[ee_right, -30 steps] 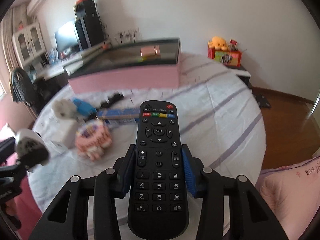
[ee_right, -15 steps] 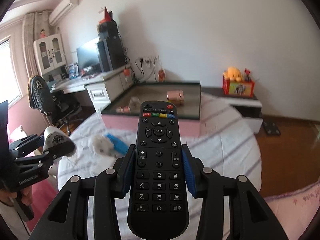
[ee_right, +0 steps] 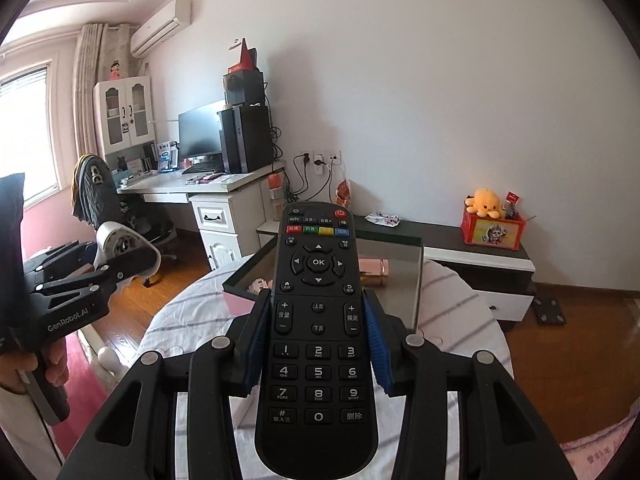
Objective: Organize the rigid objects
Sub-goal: 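Lower white device with left tool while right tool lowers remote into box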
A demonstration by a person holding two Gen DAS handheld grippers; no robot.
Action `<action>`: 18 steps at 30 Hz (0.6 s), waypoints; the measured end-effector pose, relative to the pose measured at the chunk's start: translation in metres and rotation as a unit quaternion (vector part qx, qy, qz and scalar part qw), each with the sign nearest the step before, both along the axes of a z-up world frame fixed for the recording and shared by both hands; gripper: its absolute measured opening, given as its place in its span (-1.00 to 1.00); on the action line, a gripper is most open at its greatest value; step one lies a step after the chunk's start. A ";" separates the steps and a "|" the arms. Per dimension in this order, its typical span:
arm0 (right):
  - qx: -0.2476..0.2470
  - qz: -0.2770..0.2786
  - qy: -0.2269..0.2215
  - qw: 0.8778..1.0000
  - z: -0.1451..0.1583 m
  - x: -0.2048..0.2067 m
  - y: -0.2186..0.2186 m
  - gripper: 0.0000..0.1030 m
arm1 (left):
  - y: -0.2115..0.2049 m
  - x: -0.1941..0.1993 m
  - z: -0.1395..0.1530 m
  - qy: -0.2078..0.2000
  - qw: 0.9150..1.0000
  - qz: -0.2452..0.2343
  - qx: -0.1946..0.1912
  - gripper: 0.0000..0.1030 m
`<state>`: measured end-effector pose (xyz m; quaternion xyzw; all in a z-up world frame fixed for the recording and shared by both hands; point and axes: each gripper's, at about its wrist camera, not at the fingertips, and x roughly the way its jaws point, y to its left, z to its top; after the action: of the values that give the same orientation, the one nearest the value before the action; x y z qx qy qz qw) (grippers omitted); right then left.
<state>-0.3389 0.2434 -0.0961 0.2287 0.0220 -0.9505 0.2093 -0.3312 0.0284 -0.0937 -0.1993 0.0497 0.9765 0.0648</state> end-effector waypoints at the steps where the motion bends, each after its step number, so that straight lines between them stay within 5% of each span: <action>1: 0.003 0.002 -0.001 1.000 0.000 -0.006 -0.001 -0.14 | 0.001 -0.007 0.000 0.000 1.000 0.000 -0.004 -0.07; 9: 0.013 0.008 -0.021 1.000 -0.013 -0.059 -0.004 -0.14 | 0.013 -0.076 -0.009 -0.024 1.000 -0.010 -0.014 -0.07; 18: 0.032 0.025 -0.072 0.997 -0.048 -0.140 -0.027 -0.13 | 0.034 -0.180 -0.061 -0.106 0.994 -0.019 -0.034 -0.07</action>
<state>-0.4791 0.2166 -0.1437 0.3023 0.0432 -0.9248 0.2267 -0.5107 0.0623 -0.1546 -0.3030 0.0794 0.9462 0.0814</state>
